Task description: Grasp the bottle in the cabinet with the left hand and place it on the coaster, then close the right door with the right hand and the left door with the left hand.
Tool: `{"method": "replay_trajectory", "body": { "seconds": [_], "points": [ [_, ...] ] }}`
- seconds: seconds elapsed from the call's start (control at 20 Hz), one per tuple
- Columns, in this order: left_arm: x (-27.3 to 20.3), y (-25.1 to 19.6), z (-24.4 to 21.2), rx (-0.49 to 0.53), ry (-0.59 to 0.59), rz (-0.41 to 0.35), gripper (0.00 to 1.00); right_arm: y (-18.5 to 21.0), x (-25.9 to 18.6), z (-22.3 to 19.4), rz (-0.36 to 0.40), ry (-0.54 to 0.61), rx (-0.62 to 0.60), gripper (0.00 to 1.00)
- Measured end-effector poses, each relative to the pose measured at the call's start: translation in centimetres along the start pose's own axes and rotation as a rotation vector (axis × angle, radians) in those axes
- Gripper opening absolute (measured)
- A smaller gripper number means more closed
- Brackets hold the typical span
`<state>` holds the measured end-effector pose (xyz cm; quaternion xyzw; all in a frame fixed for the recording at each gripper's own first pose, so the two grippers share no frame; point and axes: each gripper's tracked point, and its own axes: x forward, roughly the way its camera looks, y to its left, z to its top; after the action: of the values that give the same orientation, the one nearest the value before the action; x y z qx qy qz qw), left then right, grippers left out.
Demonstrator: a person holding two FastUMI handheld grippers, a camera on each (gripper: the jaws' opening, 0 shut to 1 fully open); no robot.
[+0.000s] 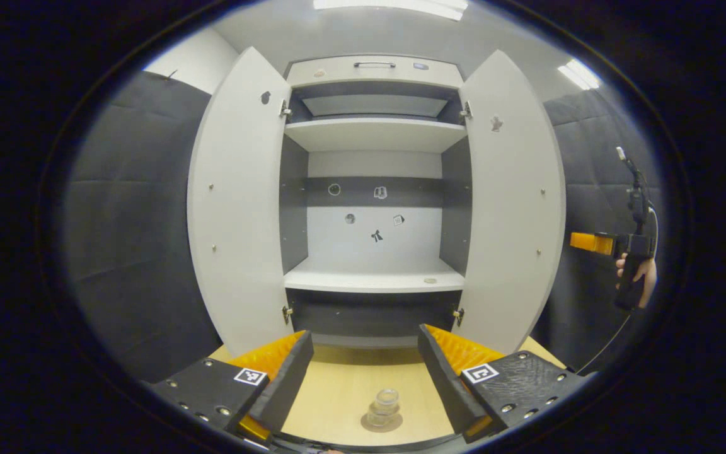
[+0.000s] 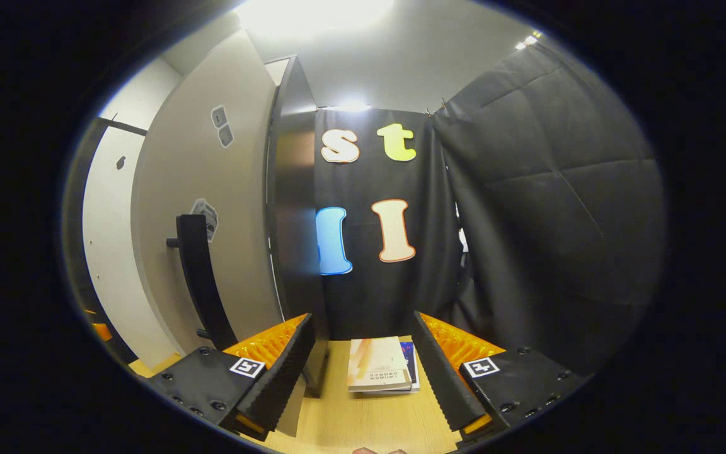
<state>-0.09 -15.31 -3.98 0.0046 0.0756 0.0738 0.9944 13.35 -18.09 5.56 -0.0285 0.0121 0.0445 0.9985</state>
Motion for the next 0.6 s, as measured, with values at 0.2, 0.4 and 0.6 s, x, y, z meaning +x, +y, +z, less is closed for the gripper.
{"method": "replay_trajectory", "body": {
  "seconds": [0.2, 0.4, 0.6],
  "points": [
    [1.1, 1.3, 2.7, -0.057, -0.013, -0.010, 0.98, 1.0, 0.7, 1.8, 0.044, -0.018, 0.035, 0.97],
    [2.8, 4.4, 4.4, -0.013, -0.025, 0.001, 0.98, 2.5, 2.0, 2.4, 0.072, -0.020, 0.018, 0.98],
    [4.7, 6.6, 5.8, -0.032, -0.035, -0.032, 0.98, 3.5, 2.4, 2.5, 0.087, -0.010, 0.016, 0.96]
  ]
}}
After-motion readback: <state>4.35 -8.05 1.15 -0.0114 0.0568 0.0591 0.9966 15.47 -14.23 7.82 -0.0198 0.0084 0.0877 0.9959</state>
